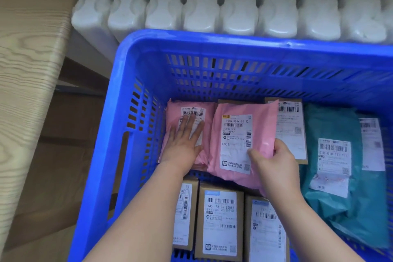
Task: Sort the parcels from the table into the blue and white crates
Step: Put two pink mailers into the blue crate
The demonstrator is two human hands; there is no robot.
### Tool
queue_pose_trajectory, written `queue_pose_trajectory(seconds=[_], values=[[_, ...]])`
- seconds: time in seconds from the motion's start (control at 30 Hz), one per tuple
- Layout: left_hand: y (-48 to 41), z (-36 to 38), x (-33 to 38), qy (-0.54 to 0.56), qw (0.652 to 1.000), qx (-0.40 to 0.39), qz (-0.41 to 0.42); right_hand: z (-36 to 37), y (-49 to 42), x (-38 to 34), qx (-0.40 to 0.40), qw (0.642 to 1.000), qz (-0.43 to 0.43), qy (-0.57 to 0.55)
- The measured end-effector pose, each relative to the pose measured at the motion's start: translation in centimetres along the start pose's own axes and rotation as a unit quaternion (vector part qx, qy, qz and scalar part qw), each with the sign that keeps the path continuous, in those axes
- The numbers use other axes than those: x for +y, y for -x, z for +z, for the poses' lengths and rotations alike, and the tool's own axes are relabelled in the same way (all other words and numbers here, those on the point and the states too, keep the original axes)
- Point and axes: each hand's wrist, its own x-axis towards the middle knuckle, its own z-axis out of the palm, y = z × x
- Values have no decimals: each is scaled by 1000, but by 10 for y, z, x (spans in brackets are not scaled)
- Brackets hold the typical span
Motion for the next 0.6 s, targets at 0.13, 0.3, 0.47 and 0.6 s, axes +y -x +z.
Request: queue_pose_trajectory(seconds=[0.13, 0.3, 0.47, 0.6], values=[[16, 4, 2, 27, 988, 151, 15, -7, 6, -3, -6, 1000, -17, 3], [41, 29, -2, 23, 983, 180, -5, -17, 13, -1, -31, 999, -6, 11], [24, 31, -13, 4, 993, 116, -13, -22, 10, 4, -46, 999, -13, 13], [16, 36, -13, 37, 994, 104, -6, -25, 6, 9, -54, 998, -17, 6]])
